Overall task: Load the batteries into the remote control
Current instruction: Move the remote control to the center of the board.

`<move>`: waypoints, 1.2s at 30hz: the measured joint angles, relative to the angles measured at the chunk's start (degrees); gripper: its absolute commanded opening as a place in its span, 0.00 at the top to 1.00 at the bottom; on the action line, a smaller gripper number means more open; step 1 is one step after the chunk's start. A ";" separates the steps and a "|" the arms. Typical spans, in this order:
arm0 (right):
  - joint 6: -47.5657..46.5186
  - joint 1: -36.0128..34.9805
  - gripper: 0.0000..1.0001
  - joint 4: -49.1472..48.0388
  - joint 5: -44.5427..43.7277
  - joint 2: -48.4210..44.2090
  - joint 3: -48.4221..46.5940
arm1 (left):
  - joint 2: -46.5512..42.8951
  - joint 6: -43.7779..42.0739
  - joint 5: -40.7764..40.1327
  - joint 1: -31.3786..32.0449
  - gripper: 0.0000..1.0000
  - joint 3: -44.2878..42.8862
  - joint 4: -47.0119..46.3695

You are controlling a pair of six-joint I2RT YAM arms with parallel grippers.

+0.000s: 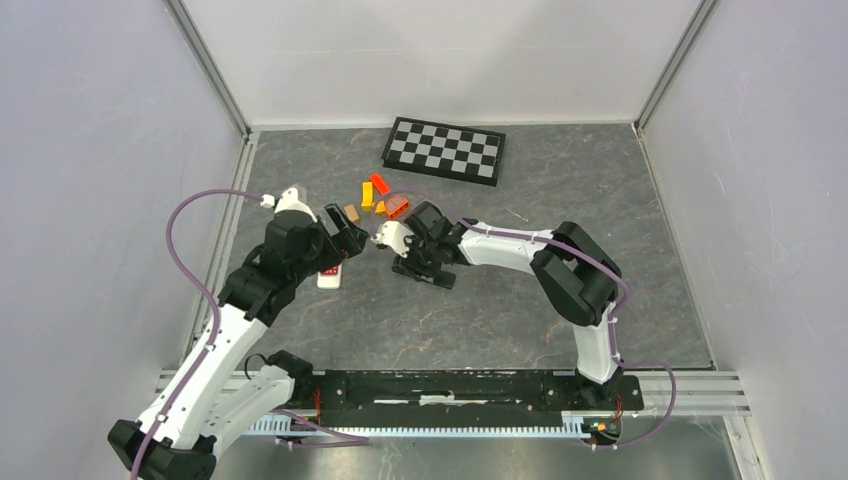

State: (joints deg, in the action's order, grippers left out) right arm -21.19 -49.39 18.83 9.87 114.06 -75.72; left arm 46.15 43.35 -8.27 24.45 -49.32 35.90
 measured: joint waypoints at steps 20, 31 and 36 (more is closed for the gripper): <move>30.12 7.34 0.71 -2.14 -24.57 -27.76 28.15 | 1.86 -1.51 1.44 -0.26 0.00 2.47 -0.52; 40.92 25.73 0.67 -0.57 -32.50 -42.91 42.45 | 4.74 -1.81 2.43 -0.28 0.00 3.48 -2.47; 42.03 34.84 0.63 -1.38 -31.71 -42.88 45.92 | 8.13 -1.86 2.84 -0.28 0.00 3.48 -3.52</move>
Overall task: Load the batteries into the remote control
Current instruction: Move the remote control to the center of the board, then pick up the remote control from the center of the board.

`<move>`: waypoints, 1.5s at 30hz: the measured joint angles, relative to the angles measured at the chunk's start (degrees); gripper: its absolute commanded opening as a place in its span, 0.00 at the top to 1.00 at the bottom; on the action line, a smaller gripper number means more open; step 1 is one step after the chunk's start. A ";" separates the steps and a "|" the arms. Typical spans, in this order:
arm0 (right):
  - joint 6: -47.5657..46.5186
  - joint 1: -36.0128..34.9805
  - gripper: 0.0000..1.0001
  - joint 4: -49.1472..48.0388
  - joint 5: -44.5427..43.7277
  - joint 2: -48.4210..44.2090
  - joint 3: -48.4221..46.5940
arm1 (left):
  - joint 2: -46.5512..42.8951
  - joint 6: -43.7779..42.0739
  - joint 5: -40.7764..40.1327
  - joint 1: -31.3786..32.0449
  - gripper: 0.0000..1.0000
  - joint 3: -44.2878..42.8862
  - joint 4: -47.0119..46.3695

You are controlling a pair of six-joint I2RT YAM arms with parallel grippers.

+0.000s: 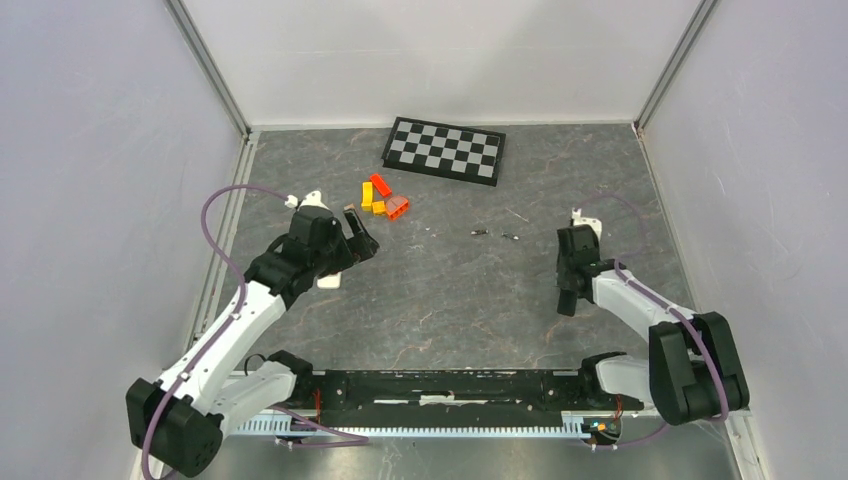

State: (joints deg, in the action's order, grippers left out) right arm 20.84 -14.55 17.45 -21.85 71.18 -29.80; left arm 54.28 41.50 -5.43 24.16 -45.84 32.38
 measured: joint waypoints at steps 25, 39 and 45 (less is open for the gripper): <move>-0.46 6.95 0.11 -3.17 15.10 -10.56 -1.16 | 31.45 -5.55 -6.49 -12.02 0.00 -10.75 1.16; -0.76 6.95 0.10 -2.32 23.69 -13.29 -1.25 | 42.25 -11.02 -10.21 -13.62 0.00 -14.27 3.06; -0.52 6.95 0.12 -0.81 25.16 -13.31 -1.57 | 44.33 -10.97 -5.20 -14.25 0.20 -13.31 0.20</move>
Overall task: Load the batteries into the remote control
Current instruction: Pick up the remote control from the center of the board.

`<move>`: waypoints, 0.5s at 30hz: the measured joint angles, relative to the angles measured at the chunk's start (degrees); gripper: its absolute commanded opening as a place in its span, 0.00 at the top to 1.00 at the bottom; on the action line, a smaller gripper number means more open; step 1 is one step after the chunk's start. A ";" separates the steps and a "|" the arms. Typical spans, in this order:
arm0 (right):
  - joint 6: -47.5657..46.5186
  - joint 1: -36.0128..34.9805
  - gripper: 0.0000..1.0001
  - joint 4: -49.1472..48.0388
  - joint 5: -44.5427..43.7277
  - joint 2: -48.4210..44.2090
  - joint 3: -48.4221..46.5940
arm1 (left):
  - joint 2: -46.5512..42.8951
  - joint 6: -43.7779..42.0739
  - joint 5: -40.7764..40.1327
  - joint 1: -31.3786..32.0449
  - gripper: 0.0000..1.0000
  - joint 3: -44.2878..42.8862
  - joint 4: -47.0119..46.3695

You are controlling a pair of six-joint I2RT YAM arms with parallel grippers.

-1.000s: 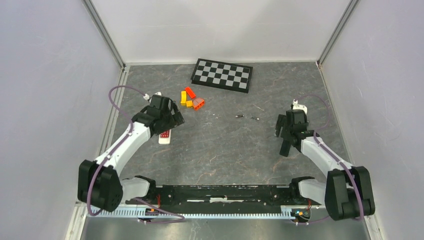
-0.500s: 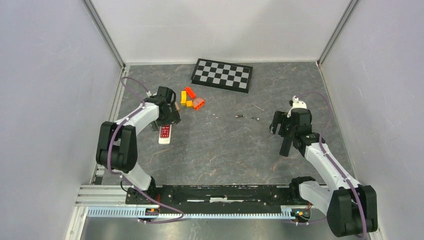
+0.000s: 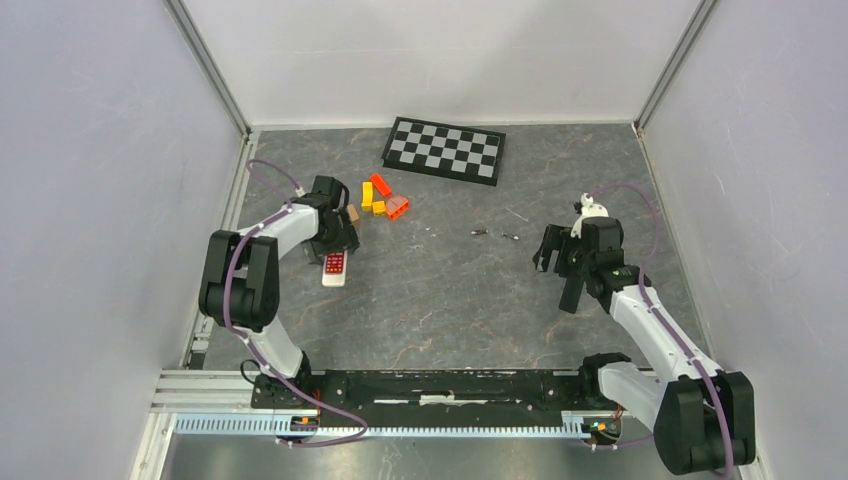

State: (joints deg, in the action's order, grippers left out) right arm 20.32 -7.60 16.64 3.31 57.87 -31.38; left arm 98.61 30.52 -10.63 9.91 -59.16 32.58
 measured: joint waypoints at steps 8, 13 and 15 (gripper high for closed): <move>1.55 0.00 0.20 -0.28 2.21 -1.27 0.13 | -1.42 0.09 -0.66 3.39 0.30 2.34 -2.34; 2.05 -1.44 0.20 -1.90 3.98 -1.27 1.95 | -1.84 0.76 -2.47 7.52 0.21 3.23 -3.78; 2.29 -2.71 0.23 -2.95 5.07 -1.25 3.15 | -2.03 1.33 -3.08 8.63 0.32 3.65 -4.46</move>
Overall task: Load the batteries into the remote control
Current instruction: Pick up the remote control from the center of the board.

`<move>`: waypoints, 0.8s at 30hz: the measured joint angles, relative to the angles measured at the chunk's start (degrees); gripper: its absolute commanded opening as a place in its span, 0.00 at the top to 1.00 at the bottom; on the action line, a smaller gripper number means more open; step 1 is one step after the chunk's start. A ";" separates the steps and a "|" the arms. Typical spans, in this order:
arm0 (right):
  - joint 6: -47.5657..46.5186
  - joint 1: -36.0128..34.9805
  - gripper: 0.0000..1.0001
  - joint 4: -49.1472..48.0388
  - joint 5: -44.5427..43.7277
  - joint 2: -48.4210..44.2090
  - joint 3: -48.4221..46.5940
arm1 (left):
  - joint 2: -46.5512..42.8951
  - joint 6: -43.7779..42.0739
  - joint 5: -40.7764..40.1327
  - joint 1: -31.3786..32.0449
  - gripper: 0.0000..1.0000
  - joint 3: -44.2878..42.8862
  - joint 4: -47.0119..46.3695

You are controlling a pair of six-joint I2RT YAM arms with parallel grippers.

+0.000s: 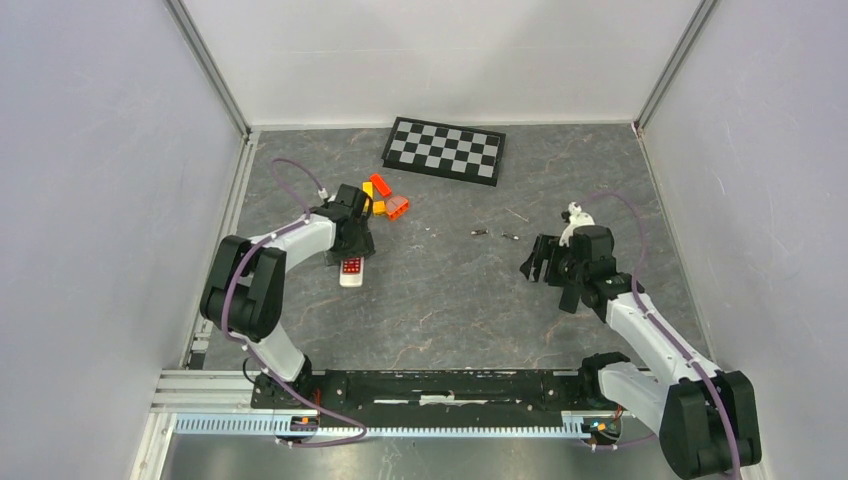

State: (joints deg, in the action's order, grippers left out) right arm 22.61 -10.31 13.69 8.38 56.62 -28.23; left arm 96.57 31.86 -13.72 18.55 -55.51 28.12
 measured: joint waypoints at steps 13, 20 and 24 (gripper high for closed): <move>4.09 -12.02 0.27 -7.69 5.49 1.97 3.02 | -4.46 0.87 2.91 6.08 0.57 4.42 -2.29; 13.35 -21.11 0.12 -18.12 9.16 2.49 4.96 | -15.43 5.51 23.37 9.81 0.58 13.18 -9.18; 20.35 -25.05 0.08 -26.18 10.21 1.92 5.64 | -20.96 9.79 32.68 9.81 0.58 14.34 -15.89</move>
State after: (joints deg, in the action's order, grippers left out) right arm 42.96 -35.35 -12.49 18.59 58.54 -22.59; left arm 75.61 41.65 18.96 28.36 -41.17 12.23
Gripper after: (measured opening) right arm 0.898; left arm 0.635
